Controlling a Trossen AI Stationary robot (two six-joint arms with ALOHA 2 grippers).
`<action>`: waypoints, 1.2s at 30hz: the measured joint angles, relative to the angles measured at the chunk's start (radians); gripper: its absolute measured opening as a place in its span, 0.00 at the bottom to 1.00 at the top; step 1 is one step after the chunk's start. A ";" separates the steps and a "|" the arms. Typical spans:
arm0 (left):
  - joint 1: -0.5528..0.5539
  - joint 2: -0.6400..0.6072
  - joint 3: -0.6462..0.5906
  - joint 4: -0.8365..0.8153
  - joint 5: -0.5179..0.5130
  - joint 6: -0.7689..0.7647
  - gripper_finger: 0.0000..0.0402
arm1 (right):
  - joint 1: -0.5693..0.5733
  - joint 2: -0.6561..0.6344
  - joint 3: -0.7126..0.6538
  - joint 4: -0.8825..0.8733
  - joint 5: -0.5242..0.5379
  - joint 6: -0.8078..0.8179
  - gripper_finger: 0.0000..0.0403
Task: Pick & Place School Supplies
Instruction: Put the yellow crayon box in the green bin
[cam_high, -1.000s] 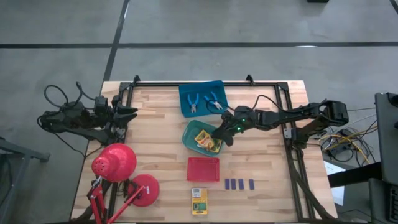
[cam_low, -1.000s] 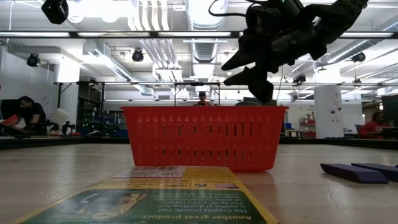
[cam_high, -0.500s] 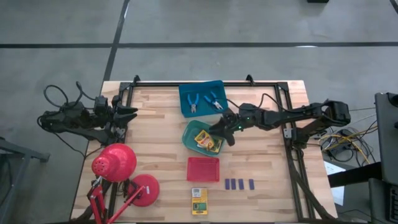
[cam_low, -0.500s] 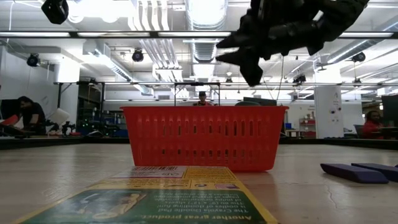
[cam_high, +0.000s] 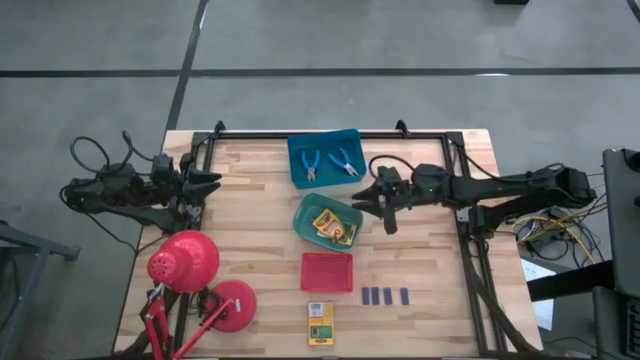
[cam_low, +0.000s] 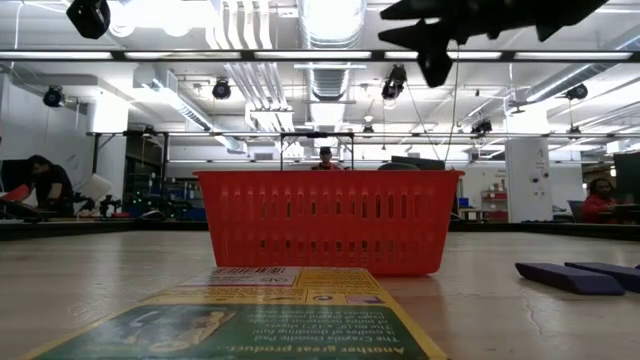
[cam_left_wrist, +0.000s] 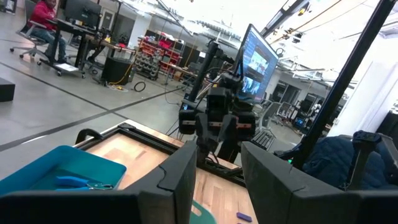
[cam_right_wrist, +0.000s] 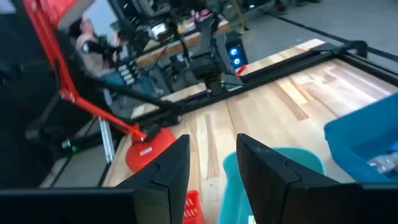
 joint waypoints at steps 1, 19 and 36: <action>0.000 0.000 0.000 0.000 0.000 0.000 0.33 | 0.010 -0.012 0.000 -0.008 0.019 0.024 0.31; -0.001 0.000 0.000 0.000 0.000 0.000 0.33 | 0.153 -0.226 -0.004 -0.113 0.160 0.024 0.31; -0.001 0.000 0.000 0.000 0.000 0.000 0.33 | 0.154 -0.374 -0.005 -0.200 0.073 -0.074 0.31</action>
